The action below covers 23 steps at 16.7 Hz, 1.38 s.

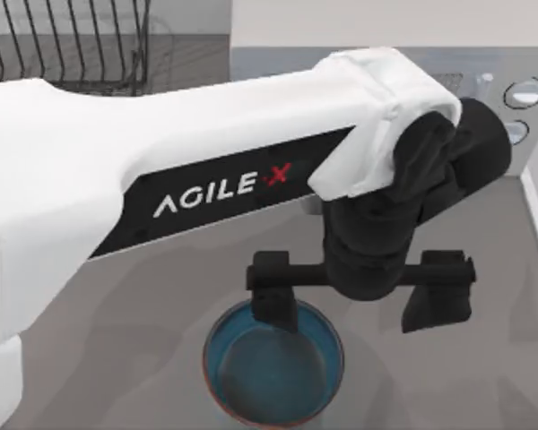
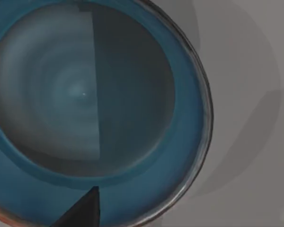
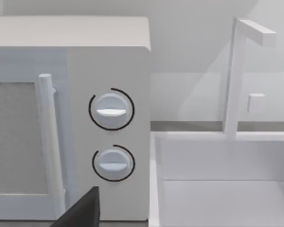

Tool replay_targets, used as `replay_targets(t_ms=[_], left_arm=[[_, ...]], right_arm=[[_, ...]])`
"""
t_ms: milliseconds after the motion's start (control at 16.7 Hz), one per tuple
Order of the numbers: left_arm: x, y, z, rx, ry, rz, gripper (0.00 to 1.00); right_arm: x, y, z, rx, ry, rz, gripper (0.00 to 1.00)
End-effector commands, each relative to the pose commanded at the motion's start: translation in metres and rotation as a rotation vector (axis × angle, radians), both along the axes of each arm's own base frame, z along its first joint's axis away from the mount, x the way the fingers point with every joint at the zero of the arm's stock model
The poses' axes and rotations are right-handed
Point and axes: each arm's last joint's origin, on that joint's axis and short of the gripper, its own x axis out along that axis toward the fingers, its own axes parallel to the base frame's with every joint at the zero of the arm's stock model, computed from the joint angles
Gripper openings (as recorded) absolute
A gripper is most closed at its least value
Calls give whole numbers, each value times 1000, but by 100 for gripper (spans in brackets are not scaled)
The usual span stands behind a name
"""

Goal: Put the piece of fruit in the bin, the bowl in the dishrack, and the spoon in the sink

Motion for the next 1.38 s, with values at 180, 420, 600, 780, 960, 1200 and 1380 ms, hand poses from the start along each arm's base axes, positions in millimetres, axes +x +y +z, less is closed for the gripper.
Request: replay_targets(t_ms=[180,420,600,780,960,1200,1380], left_arm=[[1,-3,-33,-4,-2,-1,100],[0,-2,-78,-7,-4,0,100],[-1,0,-88,-2,-1,0,100],[-1,0,-88,-2,-1,0,100],[-1,0,-88,-2,-1,0,77],[-1,0,-88,-2,-1,0,47],[-1,0,-88,-2,-1,0,25]], right_arm=[[0,0,0,0,0,0,100],[0,0,0,0,0,0,100],[0,0,0,0,0,0,100],[0,0,0,0,0,0,100],[0,0,0,0,0,0,100],[0,0,0,0,0,0,100],[0,0,0,0,0,0,100]])
